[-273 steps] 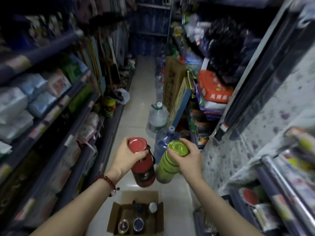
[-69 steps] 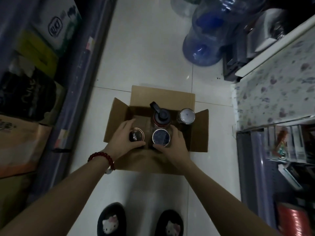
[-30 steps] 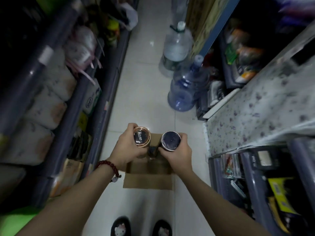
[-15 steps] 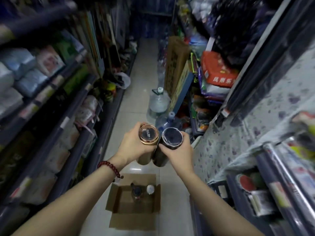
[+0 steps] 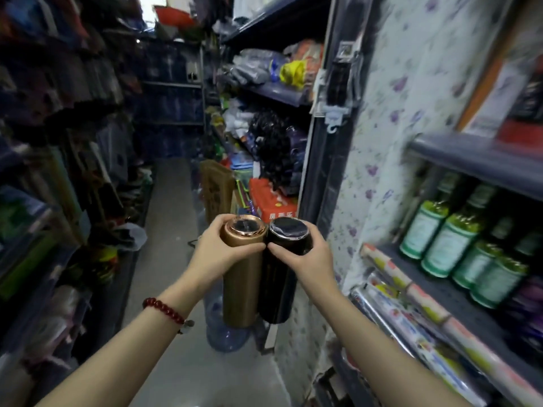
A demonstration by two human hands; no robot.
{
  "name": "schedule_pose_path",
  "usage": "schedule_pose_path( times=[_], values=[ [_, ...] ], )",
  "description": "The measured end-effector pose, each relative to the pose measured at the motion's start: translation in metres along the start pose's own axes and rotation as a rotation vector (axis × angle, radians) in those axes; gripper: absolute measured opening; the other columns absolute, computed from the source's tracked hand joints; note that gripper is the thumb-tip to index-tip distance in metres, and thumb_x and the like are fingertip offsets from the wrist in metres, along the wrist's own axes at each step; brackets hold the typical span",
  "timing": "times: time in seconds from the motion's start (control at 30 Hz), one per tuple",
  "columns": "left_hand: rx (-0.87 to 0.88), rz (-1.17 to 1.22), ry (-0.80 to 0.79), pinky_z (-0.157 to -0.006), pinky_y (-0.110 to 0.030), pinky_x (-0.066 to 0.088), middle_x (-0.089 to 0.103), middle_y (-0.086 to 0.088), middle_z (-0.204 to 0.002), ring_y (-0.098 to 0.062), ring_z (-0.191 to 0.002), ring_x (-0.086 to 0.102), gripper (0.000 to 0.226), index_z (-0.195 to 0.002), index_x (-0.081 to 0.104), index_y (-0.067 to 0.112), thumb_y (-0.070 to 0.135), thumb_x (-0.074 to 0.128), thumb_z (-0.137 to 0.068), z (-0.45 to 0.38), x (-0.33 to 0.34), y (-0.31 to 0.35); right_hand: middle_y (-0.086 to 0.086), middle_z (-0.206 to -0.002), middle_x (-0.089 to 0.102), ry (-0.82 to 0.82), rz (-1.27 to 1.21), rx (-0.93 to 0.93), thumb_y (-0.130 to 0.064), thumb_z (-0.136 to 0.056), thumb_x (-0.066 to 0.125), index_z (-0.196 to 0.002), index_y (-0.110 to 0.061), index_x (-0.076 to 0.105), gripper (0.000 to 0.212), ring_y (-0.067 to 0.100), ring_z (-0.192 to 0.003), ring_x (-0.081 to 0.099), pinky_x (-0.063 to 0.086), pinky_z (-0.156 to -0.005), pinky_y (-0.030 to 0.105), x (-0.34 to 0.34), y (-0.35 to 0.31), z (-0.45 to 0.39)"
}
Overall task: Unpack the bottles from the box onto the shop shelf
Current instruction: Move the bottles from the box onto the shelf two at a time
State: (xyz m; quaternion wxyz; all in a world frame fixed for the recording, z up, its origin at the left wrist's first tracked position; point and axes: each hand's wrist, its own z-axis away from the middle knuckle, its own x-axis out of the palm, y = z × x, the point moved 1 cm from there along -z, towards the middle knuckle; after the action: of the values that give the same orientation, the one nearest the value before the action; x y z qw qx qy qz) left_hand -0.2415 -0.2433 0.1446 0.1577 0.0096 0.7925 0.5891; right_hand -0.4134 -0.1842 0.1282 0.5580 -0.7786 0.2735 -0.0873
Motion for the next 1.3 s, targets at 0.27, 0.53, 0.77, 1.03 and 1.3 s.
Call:
schedule_pose_path(
  times=[0.27, 0.53, 0.77, 1.03, 1.3],
  values=[
    [0.153, 0.114, -0.227, -0.090, -0.034, 0.054, 0.073, 0.009, -0.096, -0.006, -0.093, 0.068, 0.062, -0.102, 0.064, 0.029, 0.045, 0.087, -0.046, -0.043, 0.051, 0.074, -0.003, -0.101, 0.075, 0.220, -0.007, -0.028, -0.023, -0.065, 0.088, -0.105, -0.019, 0.069, 0.045, 0.011, -0.099, 0.069, 0.053, -0.095, 0.038, -0.076, -0.056, -0.020],
    [0.345, 0.239, -0.422, -0.093, -0.035, 0.053, 0.073, 0.013, -0.094, -0.004, -0.093, 0.068, 0.065, -0.099, 0.065, 0.033, 0.051, 0.086, -0.040, -0.050, 0.110, 0.174, -0.012, -0.103, 0.074, 0.515, 0.205, -0.132, -0.036, -0.060, 0.088, -0.107, -0.026, 0.068, 0.052, 0.003, -0.100, 0.068, 0.052, -0.096, 0.036, -0.159, -0.144, 0.004],
    [0.526, 0.464, -0.569, -0.069, -0.009, 0.050, 0.072, 0.010, -0.091, 0.007, -0.078, 0.066, 0.051, -0.098, 0.065, 0.026, 0.032, 0.090, -0.054, -0.009, 0.162, 0.260, -0.018, -0.100, 0.069, 0.819, 0.452, -0.206, -0.048, -0.060, 0.086, -0.106, -0.030, 0.059, 0.057, -0.005, -0.095, 0.063, 0.050, -0.083, 0.020, -0.217, -0.219, 0.052],
    [0.653, 0.652, -0.623, -0.086, -0.035, 0.055, 0.071, 0.017, -0.093, -0.001, -0.090, 0.067, 0.067, -0.097, 0.061, 0.036, 0.060, 0.084, -0.039, 0.056, 0.190, 0.333, -0.018, -0.098, 0.069, 1.036, 0.573, -0.316, -0.044, -0.061, 0.087, -0.106, -0.030, 0.060, 0.055, -0.007, -0.094, 0.063, 0.051, -0.086, 0.021, -0.263, -0.285, 0.113],
    [0.916, 0.692, -0.544, -0.078, -0.004, 0.042, 0.064, 0.022, -0.097, 0.013, -0.093, 0.056, 0.075, -0.108, 0.055, 0.033, 0.065, 0.073, -0.042, 0.116, 0.188, 0.405, -0.020, -0.099, 0.067, 1.179, 0.539, -0.516, -0.035, -0.065, 0.087, -0.109, -0.028, 0.058, 0.054, -0.003, -0.094, 0.065, 0.053, -0.086, 0.021, -0.296, -0.332, 0.160]
  ],
)
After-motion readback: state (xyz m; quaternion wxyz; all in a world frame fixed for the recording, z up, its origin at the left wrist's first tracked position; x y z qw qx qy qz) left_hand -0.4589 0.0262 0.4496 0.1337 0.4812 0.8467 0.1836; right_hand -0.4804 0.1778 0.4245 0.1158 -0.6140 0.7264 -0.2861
